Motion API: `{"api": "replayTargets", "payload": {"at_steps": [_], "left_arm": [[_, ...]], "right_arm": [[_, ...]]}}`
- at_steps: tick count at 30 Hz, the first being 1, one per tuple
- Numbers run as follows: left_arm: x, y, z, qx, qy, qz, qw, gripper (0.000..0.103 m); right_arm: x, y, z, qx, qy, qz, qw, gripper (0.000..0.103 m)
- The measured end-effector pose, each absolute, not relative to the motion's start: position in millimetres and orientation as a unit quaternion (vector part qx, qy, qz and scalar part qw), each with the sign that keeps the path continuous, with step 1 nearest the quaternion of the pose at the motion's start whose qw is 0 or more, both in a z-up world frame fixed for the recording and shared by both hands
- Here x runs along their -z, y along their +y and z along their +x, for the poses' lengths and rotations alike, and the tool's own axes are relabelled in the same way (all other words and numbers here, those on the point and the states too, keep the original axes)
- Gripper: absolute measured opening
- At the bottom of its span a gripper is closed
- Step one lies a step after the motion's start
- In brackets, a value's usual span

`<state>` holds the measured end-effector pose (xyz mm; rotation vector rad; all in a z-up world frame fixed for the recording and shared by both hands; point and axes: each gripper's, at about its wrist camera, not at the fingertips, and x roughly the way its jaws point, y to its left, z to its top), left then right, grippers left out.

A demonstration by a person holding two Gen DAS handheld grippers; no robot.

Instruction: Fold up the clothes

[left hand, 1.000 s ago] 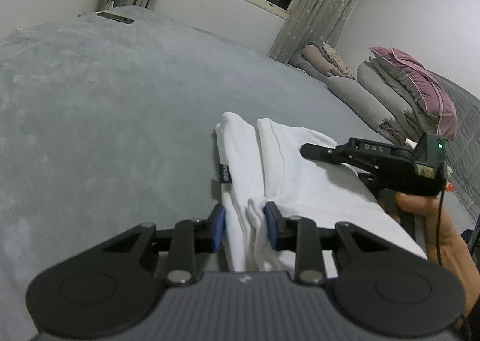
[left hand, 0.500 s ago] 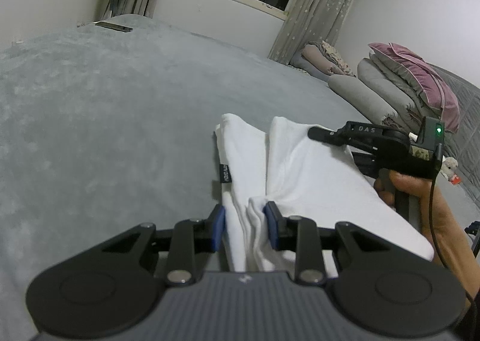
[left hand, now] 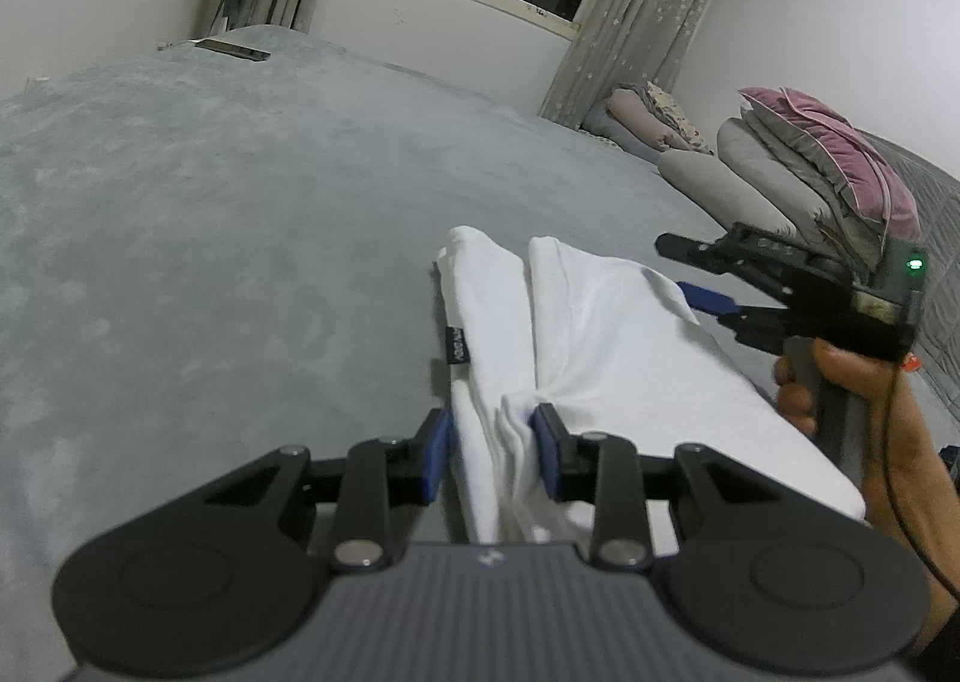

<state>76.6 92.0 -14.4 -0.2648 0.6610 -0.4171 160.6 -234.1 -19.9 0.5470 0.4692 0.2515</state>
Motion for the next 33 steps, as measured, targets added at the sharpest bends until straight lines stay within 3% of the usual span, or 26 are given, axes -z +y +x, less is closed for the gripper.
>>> {"api": "replayTargets", "payload": {"at_steps": [9,16,17,24,33], "left_arm": [[20,109,83,0.218,0.334,-0.175,0.9,0.029],[28,121,91,0.228,0.34,-0.206,0.889,0.029],[28,121,90,0.227,0.339,-0.203,0.89,0.029],[32,121,88,0.227,0.337,-0.197,0.892,0.029],[29,121,87,0.23,0.337,-0.203,0.89,0.029]], "right_arm": [[-23,-193,101,-0.137,0.237,0.125,0.954,0.053],[-25,-133,48,-0.17,0.264,-0.04,0.948,0.052],[-22,-125,42,-0.176,0.267,-0.059,0.946,0.048],[18,-112,34,-0.16,0.279,-0.052,0.945,0.045],[-10,-124,7,-0.139,0.267,-0.012,0.954,0.046]]}}
